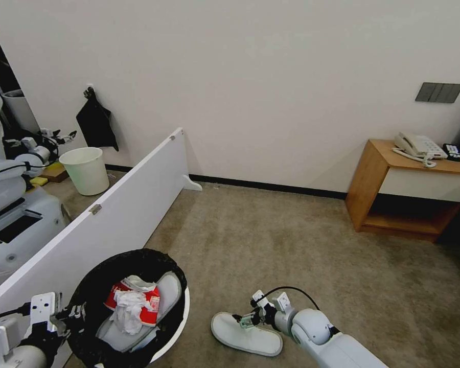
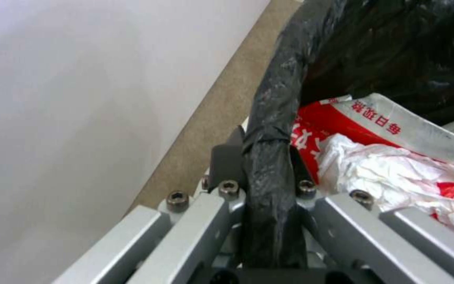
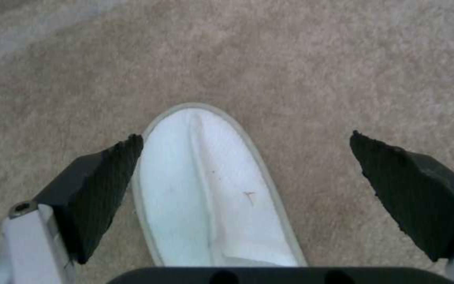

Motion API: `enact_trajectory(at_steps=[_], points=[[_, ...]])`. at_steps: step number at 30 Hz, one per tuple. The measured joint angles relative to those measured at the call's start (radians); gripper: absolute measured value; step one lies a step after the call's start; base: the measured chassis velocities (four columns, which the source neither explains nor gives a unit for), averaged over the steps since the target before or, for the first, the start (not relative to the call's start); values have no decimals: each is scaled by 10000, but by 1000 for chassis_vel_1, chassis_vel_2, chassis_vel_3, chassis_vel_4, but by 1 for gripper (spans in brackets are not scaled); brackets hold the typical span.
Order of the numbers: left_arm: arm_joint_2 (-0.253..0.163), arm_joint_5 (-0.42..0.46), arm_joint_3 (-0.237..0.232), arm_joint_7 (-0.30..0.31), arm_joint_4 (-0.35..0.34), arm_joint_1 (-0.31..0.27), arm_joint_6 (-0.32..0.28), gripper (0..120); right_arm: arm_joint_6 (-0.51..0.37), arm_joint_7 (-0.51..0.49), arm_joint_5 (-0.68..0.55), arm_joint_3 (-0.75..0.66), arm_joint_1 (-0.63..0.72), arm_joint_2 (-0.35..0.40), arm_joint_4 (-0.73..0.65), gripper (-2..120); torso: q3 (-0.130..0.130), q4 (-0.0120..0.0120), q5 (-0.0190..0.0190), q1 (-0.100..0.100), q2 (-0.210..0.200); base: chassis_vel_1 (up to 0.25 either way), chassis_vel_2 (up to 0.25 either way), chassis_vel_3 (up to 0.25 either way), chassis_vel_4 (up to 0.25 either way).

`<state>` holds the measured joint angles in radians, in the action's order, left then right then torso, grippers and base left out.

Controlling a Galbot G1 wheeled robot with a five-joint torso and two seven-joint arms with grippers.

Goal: Pick up the trash bin, then pick up the garbage from the floor and place it into the trash bin.

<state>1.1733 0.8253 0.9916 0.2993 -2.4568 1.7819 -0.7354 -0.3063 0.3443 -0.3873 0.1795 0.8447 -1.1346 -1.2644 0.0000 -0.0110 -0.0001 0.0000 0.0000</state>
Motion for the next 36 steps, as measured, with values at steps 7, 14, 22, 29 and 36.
enact_trajectory(at_steps=[7, 14, 22, 29, 36], points=[[-5, 4, 4, -2, -5, 6, 0, 3, 7, 29, 135, 19, 3, -48, 371, 100, 0, 1, 1, 0, 0, 0, 0, 0, 0], [-1, 4, 0, -6, -43, 15, 0, 3, 59, 68, 348, -87, 178, 4, 673, 100, 0, 0, 1, 0, 0, 0, 0, 0, 0], [0, 2, 1, -7, -112, 94, 0, 3, 114, 101, 454, -93, 40, -196, 999, 100, 0, 1, 1, 0, 0, 0, 0, 0, 0], [-7, 1, 7, -7, -128, 86, 0, 3, 141, 171, 558, -46, -175, -489, 1369, 100, 0, 1, 1, 0, 0, 0, 0, 0, 0], [-17, 11, 4, -7, -117, 60, 0, 3, 151, 277, 638, -16, -243, -623, 1639, 100, 0, 0, 0, 0, 0, 0, 0, 0, 0]])
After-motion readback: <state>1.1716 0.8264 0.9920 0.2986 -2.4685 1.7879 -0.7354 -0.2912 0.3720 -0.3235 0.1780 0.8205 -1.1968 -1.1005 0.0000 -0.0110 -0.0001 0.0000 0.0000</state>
